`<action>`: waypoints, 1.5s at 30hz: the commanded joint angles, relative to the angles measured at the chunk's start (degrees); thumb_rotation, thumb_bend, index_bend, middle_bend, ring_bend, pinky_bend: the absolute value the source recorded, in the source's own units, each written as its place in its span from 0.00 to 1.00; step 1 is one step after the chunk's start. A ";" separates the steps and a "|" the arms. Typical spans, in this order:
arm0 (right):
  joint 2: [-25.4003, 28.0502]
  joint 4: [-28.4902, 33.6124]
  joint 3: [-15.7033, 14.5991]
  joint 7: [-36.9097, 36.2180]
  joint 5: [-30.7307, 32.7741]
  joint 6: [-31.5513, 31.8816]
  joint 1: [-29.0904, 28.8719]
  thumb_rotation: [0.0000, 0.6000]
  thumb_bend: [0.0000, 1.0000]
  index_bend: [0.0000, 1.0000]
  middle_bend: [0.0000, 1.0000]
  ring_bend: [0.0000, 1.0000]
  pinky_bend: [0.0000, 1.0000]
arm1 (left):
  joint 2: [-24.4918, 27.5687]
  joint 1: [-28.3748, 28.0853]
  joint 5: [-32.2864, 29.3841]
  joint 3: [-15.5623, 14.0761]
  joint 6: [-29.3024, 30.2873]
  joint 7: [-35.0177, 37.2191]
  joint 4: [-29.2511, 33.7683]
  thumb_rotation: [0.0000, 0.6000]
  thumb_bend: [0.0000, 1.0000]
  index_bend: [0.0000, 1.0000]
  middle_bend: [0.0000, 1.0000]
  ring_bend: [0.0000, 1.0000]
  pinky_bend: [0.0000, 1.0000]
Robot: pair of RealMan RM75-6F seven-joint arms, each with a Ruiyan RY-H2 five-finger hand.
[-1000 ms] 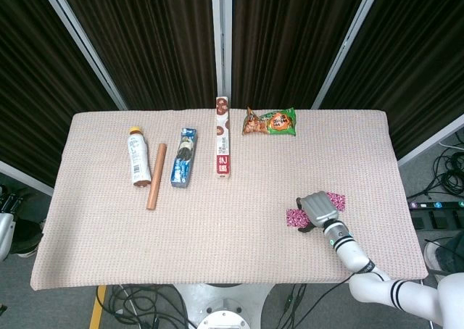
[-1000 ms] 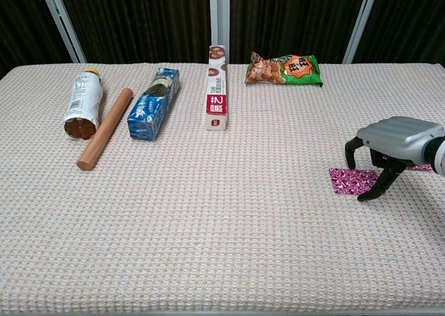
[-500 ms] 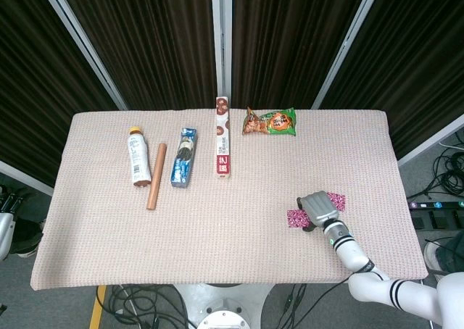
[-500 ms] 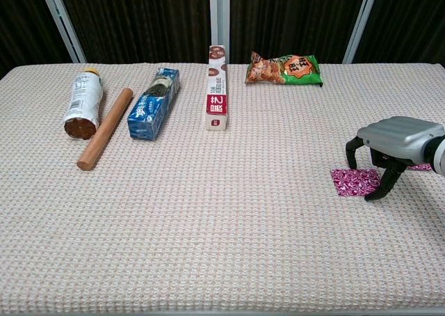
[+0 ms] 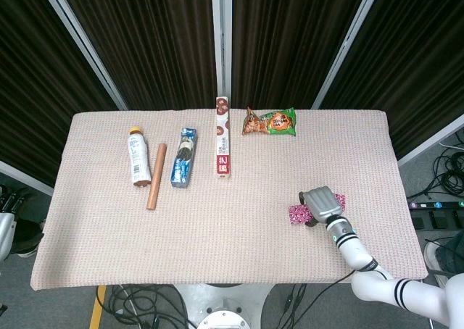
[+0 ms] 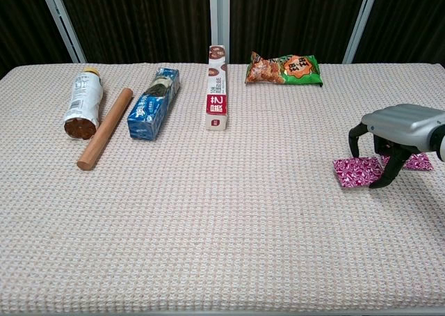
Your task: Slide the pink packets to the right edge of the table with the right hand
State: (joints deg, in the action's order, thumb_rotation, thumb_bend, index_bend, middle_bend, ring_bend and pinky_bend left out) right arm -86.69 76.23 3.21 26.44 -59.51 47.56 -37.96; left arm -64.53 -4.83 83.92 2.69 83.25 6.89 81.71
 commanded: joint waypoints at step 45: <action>-2.57 -15.83 3.15 -6.99 5.21 -2.64 3.84 0.90 0.00 0.45 1.00 1.00 1.00 | -0.18 -0.68 -0.02 -0.33 -1.15 -0.76 0.17 1.00 0.02 0.28 0.28 0.20 0.26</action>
State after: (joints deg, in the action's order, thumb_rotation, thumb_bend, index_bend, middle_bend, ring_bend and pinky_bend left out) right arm -89.24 60.42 6.36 19.42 -54.32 44.95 -34.11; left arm -64.70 -5.51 83.89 2.36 82.10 6.13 81.87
